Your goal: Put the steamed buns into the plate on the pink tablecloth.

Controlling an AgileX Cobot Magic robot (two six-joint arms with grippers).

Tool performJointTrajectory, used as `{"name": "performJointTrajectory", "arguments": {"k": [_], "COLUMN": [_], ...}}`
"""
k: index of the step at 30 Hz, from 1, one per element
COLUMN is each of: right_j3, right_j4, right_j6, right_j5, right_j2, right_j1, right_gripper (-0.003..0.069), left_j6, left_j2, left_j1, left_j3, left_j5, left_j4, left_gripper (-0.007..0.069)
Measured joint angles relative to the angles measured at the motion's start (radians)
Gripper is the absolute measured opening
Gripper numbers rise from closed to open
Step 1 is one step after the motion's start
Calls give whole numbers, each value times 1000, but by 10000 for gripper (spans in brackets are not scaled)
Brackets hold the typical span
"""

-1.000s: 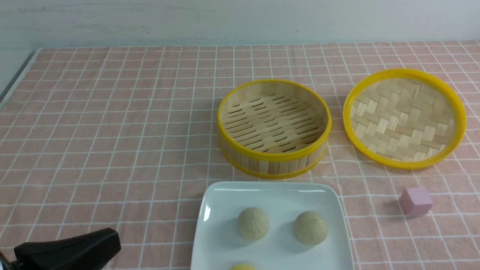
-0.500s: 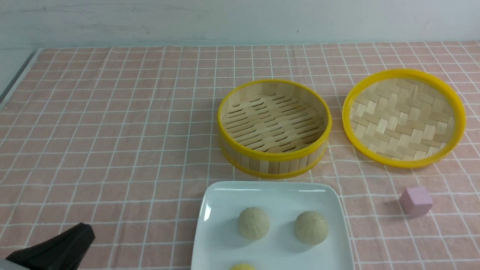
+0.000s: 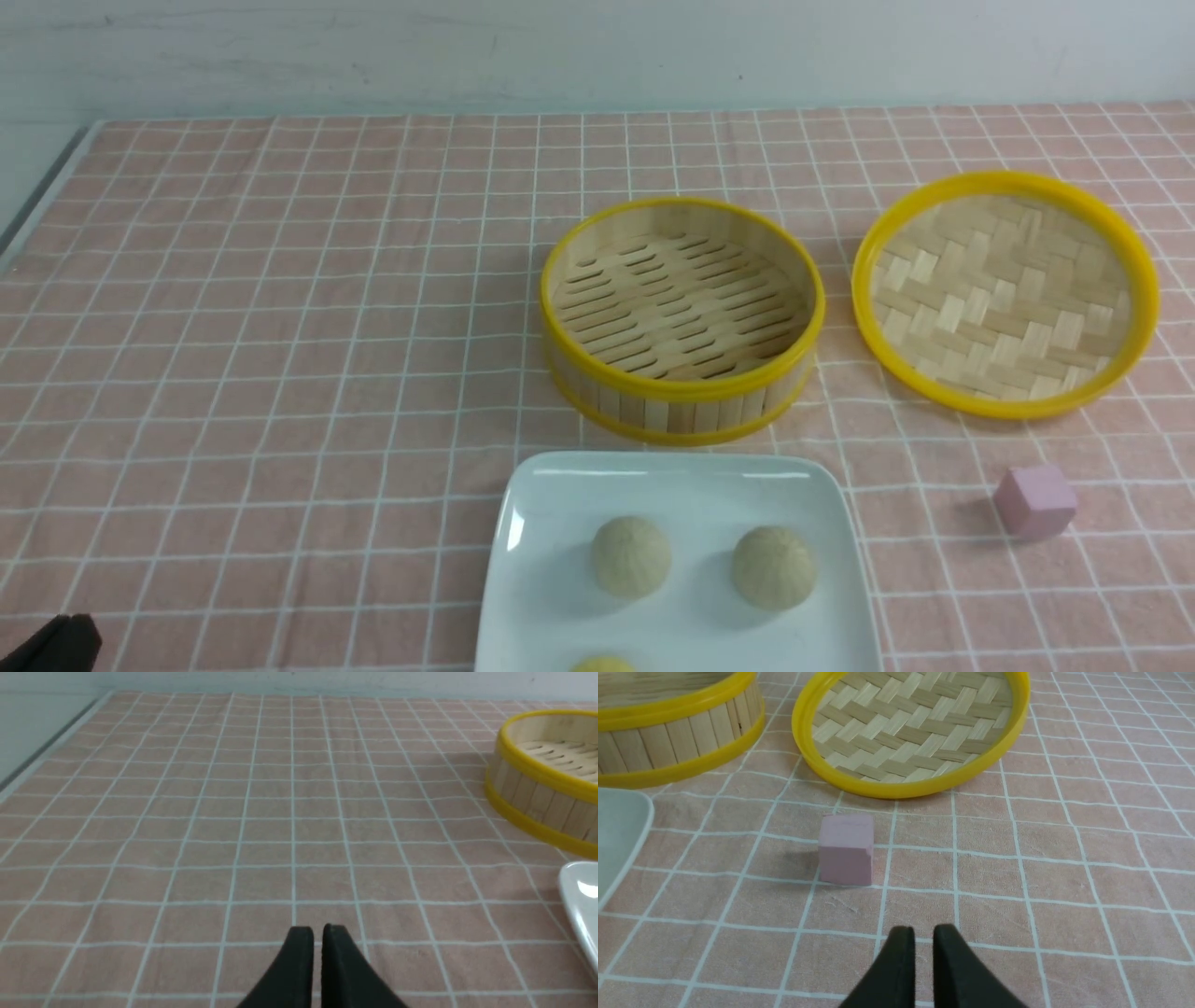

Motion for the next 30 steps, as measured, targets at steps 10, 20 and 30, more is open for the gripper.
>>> {"name": "performJointTrajectory", "arguments": {"k": [10, 20, 30], "right_j3": [0, 0, 0], "right_j4": [0, 0, 0], "right_j6": [0, 0, 0], "right_j5": [0, 0, 0], "right_j2": [0, 0, 0], "right_j1": [0, 0, 0], "right_gripper": [103, 113, 125], "left_j6": [-59, -101, -112], "left_j2": [-7, -7, -7], "left_j1": [3, 4, 79], "left_j3": [-1, -1, -2], "left_j5": [86, 89, 92], "left_j4": [24, 37, 47], "left_gripper": [61, 67, 76]}}
